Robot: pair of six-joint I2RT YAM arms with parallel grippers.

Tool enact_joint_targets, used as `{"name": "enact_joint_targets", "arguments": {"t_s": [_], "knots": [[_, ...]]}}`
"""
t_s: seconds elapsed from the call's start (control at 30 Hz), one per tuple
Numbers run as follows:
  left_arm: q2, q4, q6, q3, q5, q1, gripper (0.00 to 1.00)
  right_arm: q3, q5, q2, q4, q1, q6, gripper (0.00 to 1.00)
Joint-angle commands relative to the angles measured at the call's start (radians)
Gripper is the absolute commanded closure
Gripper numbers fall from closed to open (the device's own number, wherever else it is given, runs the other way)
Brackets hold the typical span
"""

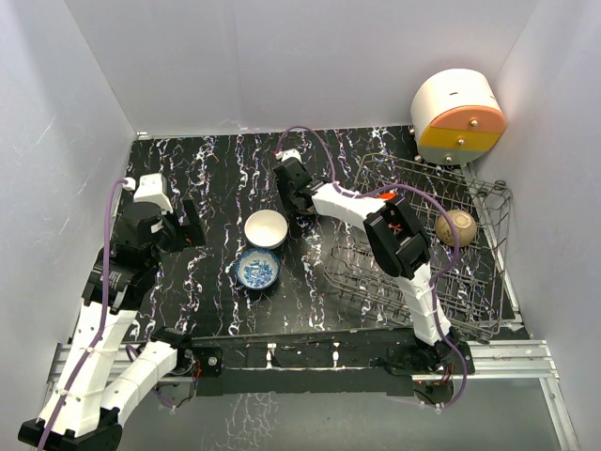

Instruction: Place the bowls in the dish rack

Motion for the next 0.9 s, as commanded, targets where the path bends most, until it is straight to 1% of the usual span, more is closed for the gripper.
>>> {"name": "enact_joint_targets", "arguments": {"t_s": [0.0,0.13,0.2,0.3,0.37,0.43,0.53,0.63,0.8,0.87], "knots": [[-0.007,-0.019,0.012,0.005,-0.015,-0.004,0.03,0.028,0.025,0.006,0.036,-0.001,-0.006,0.61],[-0.01,-0.027,0.015,0.006,-0.019,-0.004,0.03,0.014,0.042,0.0,0.042,-0.001,-0.009,0.68],[-0.014,-0.027,0.017,0.009,-0.024,-0.004,0.03,0.008,0.055,-0.01,0.045,-0.001,-0.016,0.78],[-0.018,-0.026,0.016,0.009,-0.025,-0.004,0.03,-0.031,0.042,-0.052,0.089,-0.001,-0.034,0.89],[-0.018,-0.027,0.016,0.009,-0.025,-0.004,0.03,-0.064,0.011,-0.092,0.133,-0.001,-0.041,0.92],[-0.017,-0.025,0.014,0.01,-0.026,-0.004,0.03,-0.099,-0.041,-0.14,0.173,-0.001,-0.036,0.92],[-0.017,-0.025,0.012,0.013,-0.024,-0.004,0.03,-0.169,-0.185,-0.236,0.263,-0.008,-0.023,0.92],[-0.019,-0.024,0.012,0.016,-0.021,-0.004,0.03,-0.276,-0.346,-0.36,0.393,-0.037,0.042,0.92],[-0.029,-0.025,0.013,0.012,-0.021,-0.004,0.03,-0.513,-0.633,-0.602,0.666,-0.15,0.218,0.92],[-0.034,-0.022,0.014,0.007,-0.022,-0.004,0.03,-0.57,-0.707,-0.673,0.727,-0.198,0.274,0.92]]}}
